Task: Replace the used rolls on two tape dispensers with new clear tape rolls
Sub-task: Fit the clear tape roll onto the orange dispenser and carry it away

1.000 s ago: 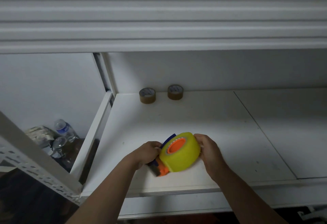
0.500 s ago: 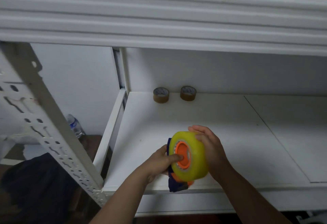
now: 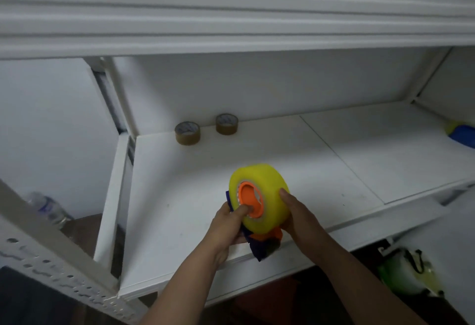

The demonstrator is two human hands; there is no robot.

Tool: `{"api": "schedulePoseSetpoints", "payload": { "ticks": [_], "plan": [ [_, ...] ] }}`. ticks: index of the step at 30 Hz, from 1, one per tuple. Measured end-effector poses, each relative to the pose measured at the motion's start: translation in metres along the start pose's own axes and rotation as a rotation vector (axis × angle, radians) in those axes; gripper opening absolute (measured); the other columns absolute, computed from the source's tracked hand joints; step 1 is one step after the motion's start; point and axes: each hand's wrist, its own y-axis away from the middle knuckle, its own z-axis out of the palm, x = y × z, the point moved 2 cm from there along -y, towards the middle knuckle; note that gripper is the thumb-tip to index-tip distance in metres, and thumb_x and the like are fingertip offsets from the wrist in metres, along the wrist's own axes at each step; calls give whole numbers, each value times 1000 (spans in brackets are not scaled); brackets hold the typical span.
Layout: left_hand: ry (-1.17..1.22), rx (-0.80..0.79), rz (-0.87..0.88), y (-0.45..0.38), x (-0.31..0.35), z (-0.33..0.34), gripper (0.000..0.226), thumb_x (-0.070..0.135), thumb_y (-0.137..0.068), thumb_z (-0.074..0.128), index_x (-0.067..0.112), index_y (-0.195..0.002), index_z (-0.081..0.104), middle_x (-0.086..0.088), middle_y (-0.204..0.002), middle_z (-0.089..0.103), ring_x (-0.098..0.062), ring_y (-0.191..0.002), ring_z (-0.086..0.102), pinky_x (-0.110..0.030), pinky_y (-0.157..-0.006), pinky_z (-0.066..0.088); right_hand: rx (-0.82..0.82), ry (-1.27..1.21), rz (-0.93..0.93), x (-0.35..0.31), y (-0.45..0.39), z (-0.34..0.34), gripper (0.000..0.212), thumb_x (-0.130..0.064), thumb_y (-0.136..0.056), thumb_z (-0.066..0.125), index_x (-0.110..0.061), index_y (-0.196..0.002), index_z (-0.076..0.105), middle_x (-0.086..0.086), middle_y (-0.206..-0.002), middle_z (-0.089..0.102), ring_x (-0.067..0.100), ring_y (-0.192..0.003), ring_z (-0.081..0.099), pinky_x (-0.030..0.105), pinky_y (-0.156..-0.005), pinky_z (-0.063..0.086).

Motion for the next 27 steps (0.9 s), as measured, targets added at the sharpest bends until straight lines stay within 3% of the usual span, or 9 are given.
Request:
{"api": "schedulePoseSetpoints", "payload": {
  "ticks": [8, 10, 17, 19, 22, 27],
  "plan": [
    [-99, -29, -15, -4, -7, 90, 22, 23, -88, 61, 24, -110, 62, -4, -101, 75, -23, -88, 73, -31, -62, 59, 52, -104, -6, -8, 27, -82, 46, -52, -77, 52, -22, -110, 64, 0, -107, 72, 17, -99, 68, 34, -79, 54],
    [-143, -46, -25, -7, -13, 123, 21, 24, -88, 61, 26, -109, 63, -2, -101, 75, -22, -89, 73, -29, -60, 58, 84, -159, -3, -8, 36, -114, 50, -51, -76, 53, -19, -113, 63, 3, -110, 71, 18, -102, 67, 35, -83, 54],
    [-289, -101, -80, -22, -48, 249, 29, 28, -86, 65, 26, -114, 62, -2, -104, 75, -23, -91, 73, -42, -74, 62, 143, -268, -33, 5, 74, -240, 59, -60, -79, 57, -19, -122, 60, 4, -117, 69, 19, -110, 63, 43, -98, 46],
    [-323, -107, -92, -26, -58, 284, 30, 27, -86, 64, 26, -115, 63, -2, -104, 75, -24, -91, 73, -44, -76, 61, 148, -288, -61, 5, 88, -271, 49, -55, -81, 54, -19, -113, 63, -1, -108, 72, 15, -104, 66, 34, -90, 52],
    [-372, -143, -101, -25, -68, 335, 27, 26, -88, 62, 25, -115, 61, -4, -105, 74, -26, -91, 73, -41, -75, 61, 159, -327, -109, 2, 110, -312, 30, -35, -90, 41, -19, -102, 63, -8, -89, 75, 5, -86, 69, 15, -66, 52],
    [-441, -223, -91, -20, -79, 400, 20, 21, -91, 58, 23, -110, 62, -5, -101, 74, -27, -90, 73, -36, -72, 60, 240, -310, -174, 2, 136, -365, 32, -33, -91, 40, -17, -107, 64, -5, -97, 75, 9, -93, 68, 16, -71, 52]
  ]
}}
